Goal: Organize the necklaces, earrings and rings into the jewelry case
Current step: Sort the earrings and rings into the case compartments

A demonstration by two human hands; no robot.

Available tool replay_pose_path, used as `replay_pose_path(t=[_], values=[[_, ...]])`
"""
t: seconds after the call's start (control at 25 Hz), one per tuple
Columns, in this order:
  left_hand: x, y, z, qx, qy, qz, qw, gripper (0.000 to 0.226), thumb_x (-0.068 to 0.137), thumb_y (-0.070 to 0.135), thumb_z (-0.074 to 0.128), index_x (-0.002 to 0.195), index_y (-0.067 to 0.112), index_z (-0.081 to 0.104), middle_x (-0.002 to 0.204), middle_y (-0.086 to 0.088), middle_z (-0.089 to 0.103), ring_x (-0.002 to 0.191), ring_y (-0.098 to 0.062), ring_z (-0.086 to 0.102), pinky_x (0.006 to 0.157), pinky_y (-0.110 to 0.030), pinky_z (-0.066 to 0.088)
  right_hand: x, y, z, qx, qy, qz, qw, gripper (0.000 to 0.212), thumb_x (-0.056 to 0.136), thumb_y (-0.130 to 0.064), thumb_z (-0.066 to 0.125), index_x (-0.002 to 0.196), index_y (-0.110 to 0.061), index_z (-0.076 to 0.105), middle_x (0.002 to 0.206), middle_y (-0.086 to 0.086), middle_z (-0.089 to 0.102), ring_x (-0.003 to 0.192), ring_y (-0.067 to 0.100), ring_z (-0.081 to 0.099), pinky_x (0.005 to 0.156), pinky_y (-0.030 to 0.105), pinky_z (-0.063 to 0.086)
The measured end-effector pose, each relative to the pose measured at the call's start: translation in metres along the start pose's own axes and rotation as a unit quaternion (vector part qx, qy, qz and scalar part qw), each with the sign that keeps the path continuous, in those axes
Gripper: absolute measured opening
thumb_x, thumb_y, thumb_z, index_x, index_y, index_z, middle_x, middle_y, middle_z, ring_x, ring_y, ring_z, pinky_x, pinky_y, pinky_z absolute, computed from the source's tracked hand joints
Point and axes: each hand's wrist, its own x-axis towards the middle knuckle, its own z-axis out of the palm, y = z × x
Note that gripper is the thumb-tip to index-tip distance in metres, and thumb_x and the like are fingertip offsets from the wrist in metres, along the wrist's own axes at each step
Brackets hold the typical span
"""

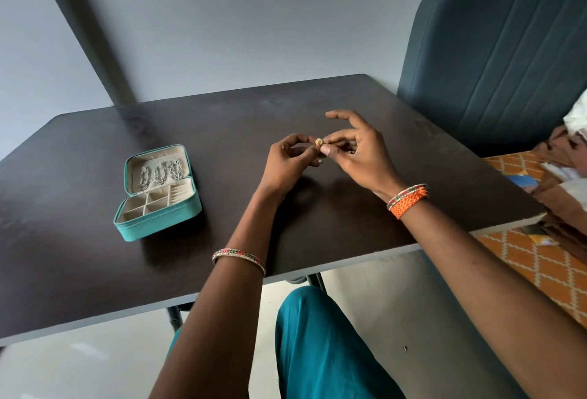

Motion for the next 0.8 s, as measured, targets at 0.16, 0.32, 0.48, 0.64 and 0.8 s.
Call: replay_pose_path(t=[0.16,0.32,0.48,0.64,0.8], values=[[0.005,-0.006,-0.003,0.021,0.006,0.021,1.0,0.019,0.085,0.004,0.067,0.104,0.005,0.066,0.072,0.0,0.07,0.06,-0.006,0.063,0.067,-0.017,0.052,0.003,0.005,0.0,0.0,-0.013,0.011,1.0,0.035,0.083,-0.002,0.065,0.118,-0.008,0.062,0.094,-0.014,0.068,0.086,0.003,0.068,0.079,0.022,0.052],[0.009,-0.011,-0.002,0.025,0.01,0.018,0.999,0.02,0.084,0.0,0.067,0.104,0.001,0.068,0.066,0.008,0.069,0.06,-0.003,0.061,0.07,-0.016,0.052,0.007,0.006,-0.017,0.039,0.085,0.024,0.995,0.03,0.085,0.003,0.057,0.109,-0.014,0.062,0.09,-0.002,0.07,0.079,0.003,0.066,0.073,0.017,0.05],[0.007,-0.011,-0.003,0.024,0.002,0.018,1.0,0.014,0.083,0.001,0.068,0.094,0.009,0.069,0.072,-0.002,0.068,0.065,-0.006,0.061,0.078,-0.019,0.049,-0.002,0.018,-0.046,-0.003,0.115,0.083,0.99,0.01,0.082,-0.012,0.063,0.076,-0.019,0.068,0.072,-0.003,0.067,0.065,0.002,0.058,0.065,0.021,0.045],[0.008,-0.013,-0.004,0.039,-0.007,0.022,0.999,0.015,0.082,0.001,0.069,0.085,0.016,0.069,0.069,0.002,0.068,0.065,-0.009,0.061,0.078,-0.025,0.05,-0.015,0.031,-0.041,-0.133,0.025,0.155,0.979,0.023,0.068,-0.045,0.063,0.065,-0.023,0.065,0.059,-0.006,0.063,0.06,0.008,0.057,0.062,0.038,0.048],[0.008,-0.015,-0.004,0.053,-0.003,0.017,0.998,0.014,0.081,0.003,0.07,0.083,0.018,0.069,0.071,-0.001,0.069,0.068,-0.012,0.062,0.079,-0.029,0.051,-0.017,0.028,-0.038,-0.208,-0.06,0.156,0.964,0.022,0.065,-0.047,0.068,0.076,-0.029,0.064,0.069,-0.01,0.062,0.068,0.011,0.059,0.068,0.037,0.05]])
